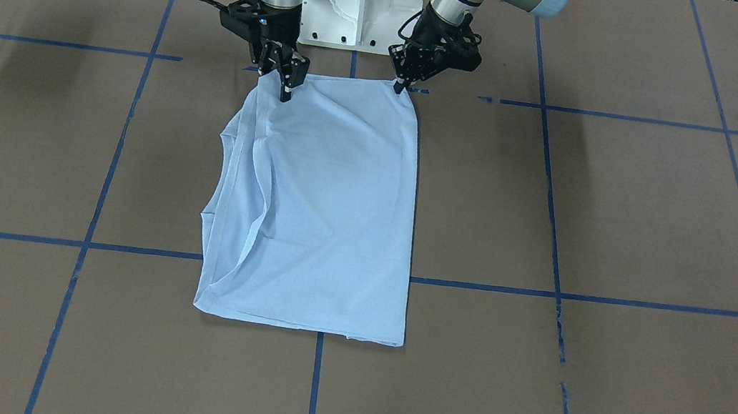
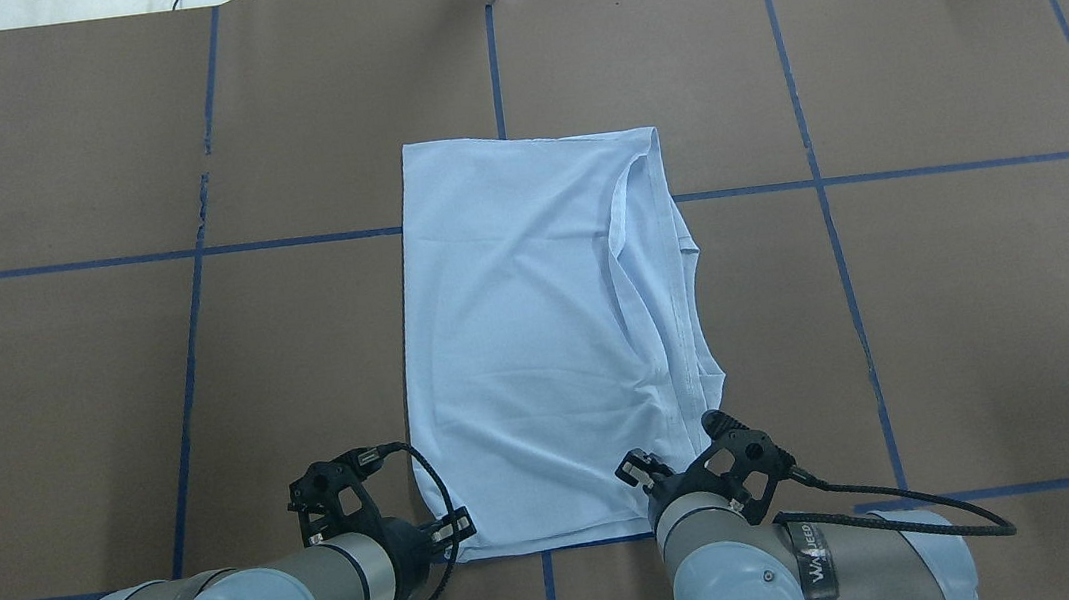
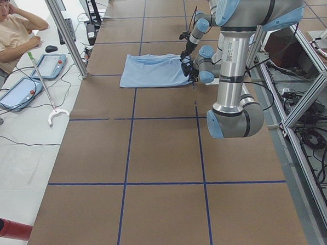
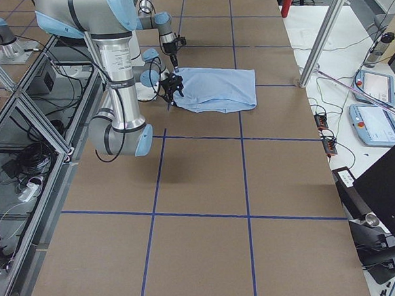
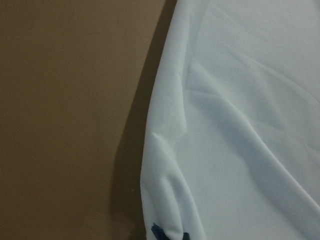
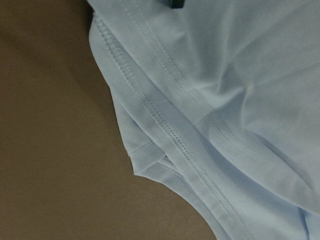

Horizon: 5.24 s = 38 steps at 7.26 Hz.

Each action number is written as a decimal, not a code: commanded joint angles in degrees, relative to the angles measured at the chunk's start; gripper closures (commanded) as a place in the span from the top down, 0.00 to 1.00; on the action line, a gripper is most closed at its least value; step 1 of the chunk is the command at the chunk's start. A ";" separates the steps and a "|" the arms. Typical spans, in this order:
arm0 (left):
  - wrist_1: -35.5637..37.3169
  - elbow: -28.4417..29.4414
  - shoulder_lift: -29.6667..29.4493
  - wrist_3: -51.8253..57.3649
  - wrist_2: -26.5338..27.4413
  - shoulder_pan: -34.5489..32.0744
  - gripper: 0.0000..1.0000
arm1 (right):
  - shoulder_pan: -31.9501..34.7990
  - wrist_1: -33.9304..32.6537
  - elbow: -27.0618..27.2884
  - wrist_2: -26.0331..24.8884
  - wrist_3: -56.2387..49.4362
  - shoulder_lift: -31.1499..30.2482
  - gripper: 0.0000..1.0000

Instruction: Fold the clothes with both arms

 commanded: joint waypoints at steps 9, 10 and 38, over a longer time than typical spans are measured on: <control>29.77 -32.06 -0.10 1.76 -6.40 -1.01 0.00 | -2.97 -18.46 29.06 0.46 3.44 -0.09 0.00; 29.87 -31.21 -0.19 1.85 -6.68 -1.01 0.00 | -3.16 -18.76 28.48 0.38 3.44 0.35 0.00; 8.17 9.49 -11.79 33.93 -14.33 -26.41 1.00 | 17.06 3.03 -16.52 12.77 -42.55 17.33 1.00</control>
